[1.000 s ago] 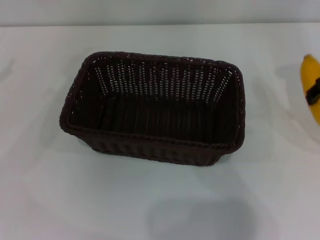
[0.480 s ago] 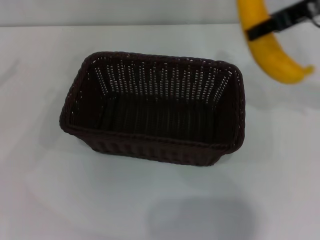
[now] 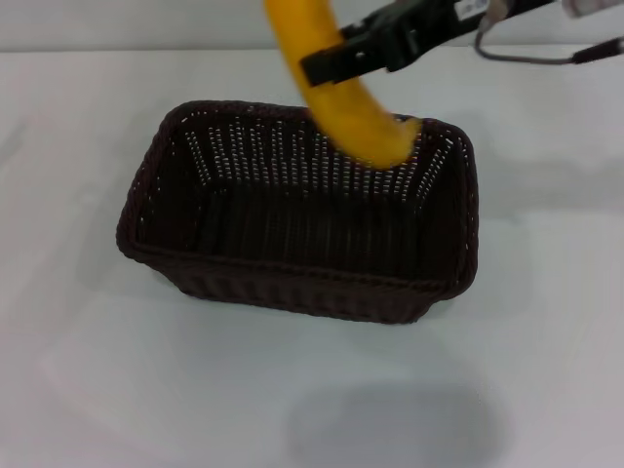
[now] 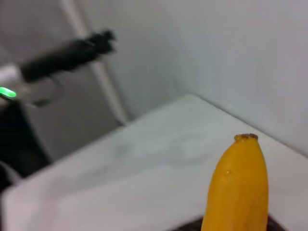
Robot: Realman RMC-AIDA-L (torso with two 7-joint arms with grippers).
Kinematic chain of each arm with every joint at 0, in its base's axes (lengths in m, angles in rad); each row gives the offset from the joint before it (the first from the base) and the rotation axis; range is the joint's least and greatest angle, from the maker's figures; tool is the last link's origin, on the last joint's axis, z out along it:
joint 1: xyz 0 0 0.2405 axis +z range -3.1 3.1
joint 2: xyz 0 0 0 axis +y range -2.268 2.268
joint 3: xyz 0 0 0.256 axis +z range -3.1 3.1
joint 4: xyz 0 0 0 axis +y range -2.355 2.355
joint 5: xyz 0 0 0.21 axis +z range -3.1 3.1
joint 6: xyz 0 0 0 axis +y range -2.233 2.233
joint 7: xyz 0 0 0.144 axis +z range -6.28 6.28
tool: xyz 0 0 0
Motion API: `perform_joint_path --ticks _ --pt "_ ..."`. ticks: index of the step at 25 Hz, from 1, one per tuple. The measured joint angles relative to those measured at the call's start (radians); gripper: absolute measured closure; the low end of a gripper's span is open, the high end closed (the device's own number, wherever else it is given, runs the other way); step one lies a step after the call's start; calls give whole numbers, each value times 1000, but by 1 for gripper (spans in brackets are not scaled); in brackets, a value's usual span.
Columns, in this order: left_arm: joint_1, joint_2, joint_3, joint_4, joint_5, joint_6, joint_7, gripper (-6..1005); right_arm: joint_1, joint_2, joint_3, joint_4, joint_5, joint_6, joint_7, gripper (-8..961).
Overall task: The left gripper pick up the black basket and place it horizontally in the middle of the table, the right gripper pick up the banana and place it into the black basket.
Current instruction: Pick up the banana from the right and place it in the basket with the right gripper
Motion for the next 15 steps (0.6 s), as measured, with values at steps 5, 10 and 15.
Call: perform_joint_path --ticks 5,10,15 --pt "15 -14 -2 32 -8 1 -1 105 -4 3 -37 -172 48 -95 -126 425" --pt "24 -15 -2 32 -19 0 2 105 -11 1 -47 -245 73 -169 -225 419" --pt "31 -16 -2 29 -9 1 3 105 -59 -4 -33 -242 124 -162 -340 281"
